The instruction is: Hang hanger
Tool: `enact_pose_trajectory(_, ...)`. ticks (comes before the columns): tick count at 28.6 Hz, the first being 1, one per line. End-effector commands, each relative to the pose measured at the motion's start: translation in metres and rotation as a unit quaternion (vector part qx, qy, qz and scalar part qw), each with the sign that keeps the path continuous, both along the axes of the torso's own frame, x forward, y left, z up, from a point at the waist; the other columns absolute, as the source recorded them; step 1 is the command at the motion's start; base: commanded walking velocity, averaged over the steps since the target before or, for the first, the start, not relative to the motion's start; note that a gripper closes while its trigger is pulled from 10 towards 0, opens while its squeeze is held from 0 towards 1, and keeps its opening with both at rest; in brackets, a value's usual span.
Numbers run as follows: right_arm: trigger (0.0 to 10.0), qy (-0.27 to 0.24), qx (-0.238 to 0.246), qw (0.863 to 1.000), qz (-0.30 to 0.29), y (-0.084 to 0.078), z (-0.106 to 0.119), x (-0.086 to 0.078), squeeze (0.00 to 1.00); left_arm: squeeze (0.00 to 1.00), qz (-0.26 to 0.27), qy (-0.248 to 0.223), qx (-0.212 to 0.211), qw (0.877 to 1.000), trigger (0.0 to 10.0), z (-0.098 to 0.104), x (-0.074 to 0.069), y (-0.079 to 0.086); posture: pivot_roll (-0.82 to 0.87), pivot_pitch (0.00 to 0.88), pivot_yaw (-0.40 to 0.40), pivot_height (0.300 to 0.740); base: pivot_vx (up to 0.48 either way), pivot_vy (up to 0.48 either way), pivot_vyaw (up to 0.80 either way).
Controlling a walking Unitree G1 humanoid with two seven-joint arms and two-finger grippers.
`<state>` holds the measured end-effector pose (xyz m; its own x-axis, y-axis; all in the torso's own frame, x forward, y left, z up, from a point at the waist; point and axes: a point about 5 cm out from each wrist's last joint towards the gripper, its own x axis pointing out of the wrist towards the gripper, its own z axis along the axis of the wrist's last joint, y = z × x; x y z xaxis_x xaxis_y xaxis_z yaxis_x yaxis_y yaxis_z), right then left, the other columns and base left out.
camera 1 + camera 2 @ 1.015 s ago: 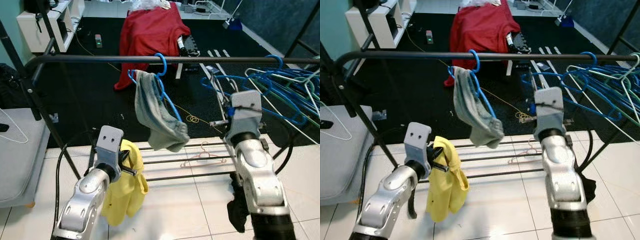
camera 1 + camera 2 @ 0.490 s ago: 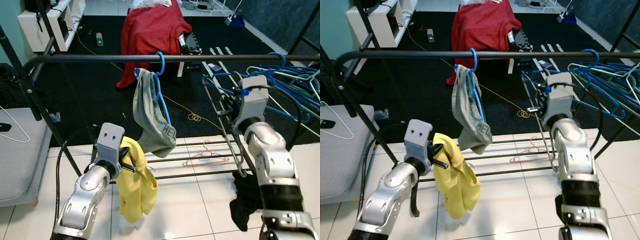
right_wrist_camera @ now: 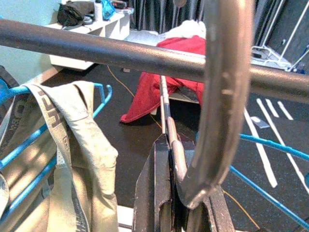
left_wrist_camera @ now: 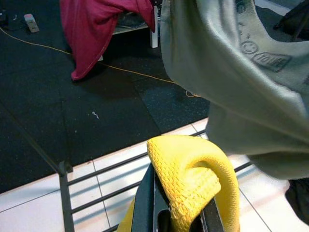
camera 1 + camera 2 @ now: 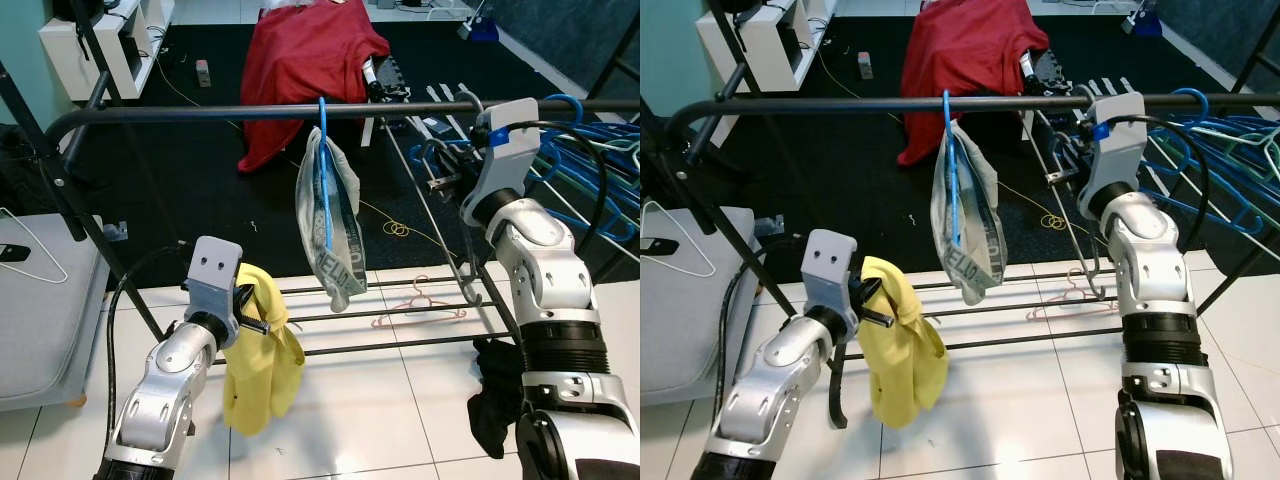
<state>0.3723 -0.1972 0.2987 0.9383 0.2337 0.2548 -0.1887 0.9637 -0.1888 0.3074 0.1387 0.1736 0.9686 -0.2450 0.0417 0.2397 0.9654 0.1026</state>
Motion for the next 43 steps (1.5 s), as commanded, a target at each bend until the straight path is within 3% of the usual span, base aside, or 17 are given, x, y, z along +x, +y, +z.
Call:
enact_pose_trajectory(1,10.0,-0.015,0.001,1.000,0.013,0.003,0.009,0.002,0.00,0.00,0.007,-0.008,-0.005,1.000,10.0,0.003,0.002,0.001,-0.05,0.236,0.003,0.740,0.000,0.000,0.00)
enact_pose_trajectory(5,10.0,-0.013,0.010,0.999,0.031,0.004,0.012,0.005,0.00,0.00,0.034,-0.004,-0.019,0.999,10.0,0.003,0.004,0.008,-0.06,0.234,-0.004,0.740,0.000,0.000,0.00)
enact_pose_trajectory(25,10.0,0.017,0.020,0.999,0.037,-0.002,0.009,0.022,0.00,0.00,0.027,-0.002,-0.019,0.999,10.0,0.002,0.004,0.008,-0.04,0.251,-0.012,0.740,0.000,0.000,0.00)
enact_pose_trajectory(31,10.0,0.024,0.021,0.999,0.028,-0.010,0.016,0.031,0.00,0.00,0.030,-0.002,-0.018,0.999,10.0,0.004,0.001,0.015,-0.02,0.265,-0.006,0.740,0.000,0.000,0.00)
enact_pose_trajectory(35,10.0,0.021,-0.002,1.000,0.022,-0.010,0.023,0.035,0.00,0.00,0.033,-0.002,-0.014,0.999,10.0,0.006,0.000,0.022,0.00,0.274,-0.001,0.740,0.000,0.000,0.00)
enact_pose_trajectory(43,10.0,0.021,0.002,1.000,0.015,-0.010,0.038,0.040,0.00,0.00,0.036,-0.002,-0.003,0.999,10.0,0.011,-0.002,0.031,0.03,0.282,-0.001,0.740,0.000,0.000,0.00)
